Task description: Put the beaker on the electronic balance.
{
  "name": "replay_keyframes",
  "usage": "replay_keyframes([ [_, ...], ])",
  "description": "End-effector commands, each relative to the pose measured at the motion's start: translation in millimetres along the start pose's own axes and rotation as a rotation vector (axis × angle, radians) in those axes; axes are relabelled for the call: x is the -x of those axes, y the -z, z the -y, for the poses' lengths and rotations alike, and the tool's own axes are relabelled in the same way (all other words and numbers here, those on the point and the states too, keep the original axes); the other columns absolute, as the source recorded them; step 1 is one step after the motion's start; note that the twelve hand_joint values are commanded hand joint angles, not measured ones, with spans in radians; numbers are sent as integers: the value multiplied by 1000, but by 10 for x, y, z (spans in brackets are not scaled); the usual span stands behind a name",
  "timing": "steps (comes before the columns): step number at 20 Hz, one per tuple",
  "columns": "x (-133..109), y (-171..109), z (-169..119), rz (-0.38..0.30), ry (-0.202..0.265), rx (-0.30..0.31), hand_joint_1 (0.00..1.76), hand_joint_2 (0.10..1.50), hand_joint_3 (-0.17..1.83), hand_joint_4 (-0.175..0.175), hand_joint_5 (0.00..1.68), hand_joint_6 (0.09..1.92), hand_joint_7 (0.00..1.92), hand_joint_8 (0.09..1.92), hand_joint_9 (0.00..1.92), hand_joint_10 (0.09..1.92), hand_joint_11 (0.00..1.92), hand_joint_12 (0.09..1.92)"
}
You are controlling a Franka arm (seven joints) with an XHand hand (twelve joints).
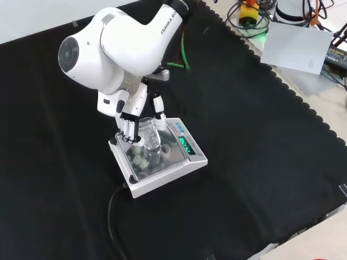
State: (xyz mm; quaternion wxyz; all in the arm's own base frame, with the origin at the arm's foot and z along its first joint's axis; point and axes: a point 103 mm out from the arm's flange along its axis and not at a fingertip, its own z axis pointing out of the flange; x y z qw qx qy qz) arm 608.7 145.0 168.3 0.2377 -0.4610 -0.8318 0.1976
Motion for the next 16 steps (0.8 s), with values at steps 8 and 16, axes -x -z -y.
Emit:
replay_keyframes([
  [8,-78,-10,-8,91,4,-15,824,835,-168,21,27,87,11,345,41,695,135,1406],
  [16,-96,220,165,117,-9,104,819,794,-118,79,0,87,0,87,0,87,0,977],
])
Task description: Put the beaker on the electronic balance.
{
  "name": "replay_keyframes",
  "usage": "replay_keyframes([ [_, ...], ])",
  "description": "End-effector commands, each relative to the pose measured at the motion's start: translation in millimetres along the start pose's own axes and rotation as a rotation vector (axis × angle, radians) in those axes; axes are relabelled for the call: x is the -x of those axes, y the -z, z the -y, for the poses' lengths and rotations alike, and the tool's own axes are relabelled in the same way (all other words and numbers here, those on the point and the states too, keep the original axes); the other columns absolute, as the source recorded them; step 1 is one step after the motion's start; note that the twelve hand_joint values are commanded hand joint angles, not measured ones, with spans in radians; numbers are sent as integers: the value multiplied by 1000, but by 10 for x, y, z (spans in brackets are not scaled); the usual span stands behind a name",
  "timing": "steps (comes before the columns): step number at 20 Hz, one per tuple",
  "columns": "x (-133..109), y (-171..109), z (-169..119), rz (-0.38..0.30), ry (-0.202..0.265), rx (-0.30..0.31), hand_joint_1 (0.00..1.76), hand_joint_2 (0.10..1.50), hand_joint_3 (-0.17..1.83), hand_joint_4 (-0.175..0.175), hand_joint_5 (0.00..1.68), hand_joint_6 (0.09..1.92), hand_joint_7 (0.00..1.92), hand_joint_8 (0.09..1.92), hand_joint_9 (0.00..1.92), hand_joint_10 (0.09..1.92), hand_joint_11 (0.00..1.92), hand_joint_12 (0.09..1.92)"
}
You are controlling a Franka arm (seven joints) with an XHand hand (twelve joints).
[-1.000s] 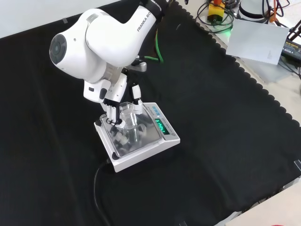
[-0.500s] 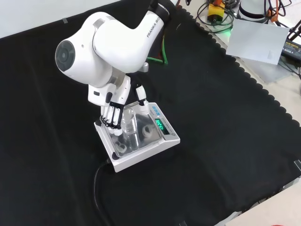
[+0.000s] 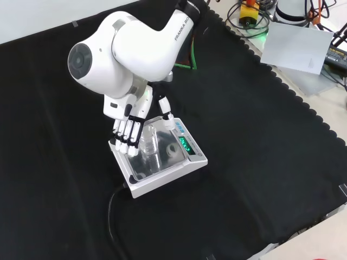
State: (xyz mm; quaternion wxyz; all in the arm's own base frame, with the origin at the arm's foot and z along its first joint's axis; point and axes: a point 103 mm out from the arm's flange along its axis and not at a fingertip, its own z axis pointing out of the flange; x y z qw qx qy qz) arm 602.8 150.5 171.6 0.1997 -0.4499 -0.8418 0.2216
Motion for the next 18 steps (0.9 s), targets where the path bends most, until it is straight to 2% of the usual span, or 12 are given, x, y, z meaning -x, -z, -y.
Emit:
replay_keyframes([
  [1,4,308,185,25,-16,129,814,792,-111,76,0,87,0,87,0,87,0,1011],
  [5,-30,612,302,60,-19,169,805,789,-102,71,0,87,0,87,0,87,0,1056],
  [10,-101,844,455,112,-29,194,800,789,-99,67,0,87,0,87,0,87,0,1063],
  [12,-118,929,565,120,-38,223,792,794,-94,56,0,87,0,87,47,87,0,1176],
  [13,-122,968,624,115,-40,239,795,811,-94,40,33,87,53,87,121,191,43,1276],
  [14,-118,1009,710,109,-45,266,815,841,-94,17,137,87,166,183,226,421,147,1335],
  [15,-108,1052,821,103,-53,287,855,886,-96,-7,306,106,326,365,396,592,308,1346],
  [16,-87,1100,967,96,-66,302,898,940,-107,-21,475,283,485,531,579,690,469,1332],
  [18,-49,1154,1219,105,-97,323,949,1027,-153,-34,666,626,700,720,820,780,672,1292],
])
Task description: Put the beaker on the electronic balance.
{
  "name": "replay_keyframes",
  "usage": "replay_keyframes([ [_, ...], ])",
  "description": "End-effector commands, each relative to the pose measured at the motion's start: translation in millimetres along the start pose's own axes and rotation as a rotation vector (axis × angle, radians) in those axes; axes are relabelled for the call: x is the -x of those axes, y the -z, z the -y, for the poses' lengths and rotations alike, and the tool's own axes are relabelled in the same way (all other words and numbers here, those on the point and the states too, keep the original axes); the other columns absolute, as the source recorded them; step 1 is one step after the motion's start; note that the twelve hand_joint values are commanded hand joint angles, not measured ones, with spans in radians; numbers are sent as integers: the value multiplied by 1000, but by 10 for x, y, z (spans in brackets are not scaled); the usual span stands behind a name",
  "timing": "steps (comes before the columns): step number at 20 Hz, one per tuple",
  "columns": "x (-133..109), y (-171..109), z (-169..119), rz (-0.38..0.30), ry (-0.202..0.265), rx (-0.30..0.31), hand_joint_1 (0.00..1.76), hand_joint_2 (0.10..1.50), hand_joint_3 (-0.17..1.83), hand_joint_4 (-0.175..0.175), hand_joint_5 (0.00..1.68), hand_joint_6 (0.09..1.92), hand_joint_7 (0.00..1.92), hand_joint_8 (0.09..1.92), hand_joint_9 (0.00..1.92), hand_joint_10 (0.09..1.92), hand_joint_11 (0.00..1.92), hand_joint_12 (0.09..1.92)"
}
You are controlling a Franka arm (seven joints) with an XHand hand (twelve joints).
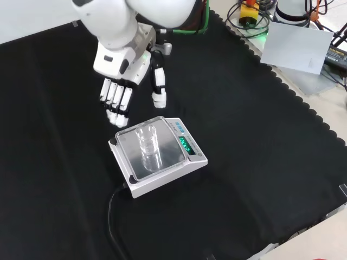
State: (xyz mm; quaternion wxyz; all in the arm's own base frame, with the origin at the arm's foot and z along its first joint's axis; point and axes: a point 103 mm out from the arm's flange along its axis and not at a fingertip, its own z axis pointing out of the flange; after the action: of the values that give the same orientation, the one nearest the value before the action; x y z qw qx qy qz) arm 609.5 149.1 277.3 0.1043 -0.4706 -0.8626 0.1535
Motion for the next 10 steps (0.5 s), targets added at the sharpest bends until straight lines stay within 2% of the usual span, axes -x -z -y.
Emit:
replay_keyframes([
  [1,127,421,720,22,-87,110,961,1048,-165,-37,711,722,755,762,879,800,720,1282],
  [3,167,474,953,40,-123,123,974,1069,-173,-39,757,808,811,799,936,819,763,1276],
  [6,215,505,1222,53,-166,133,984,1079,-175,-39,803,844,865,805,1000,812,813,1252],
  [7,258,473,1343,53,-194,123,986,1081,-175,-38,819,848,882,804,1021,806,831,1244],
  [10,331,390,1543,51,-240,104,992,1086,-175,-34,850,854,910,803,1053,800,855,1234],
])
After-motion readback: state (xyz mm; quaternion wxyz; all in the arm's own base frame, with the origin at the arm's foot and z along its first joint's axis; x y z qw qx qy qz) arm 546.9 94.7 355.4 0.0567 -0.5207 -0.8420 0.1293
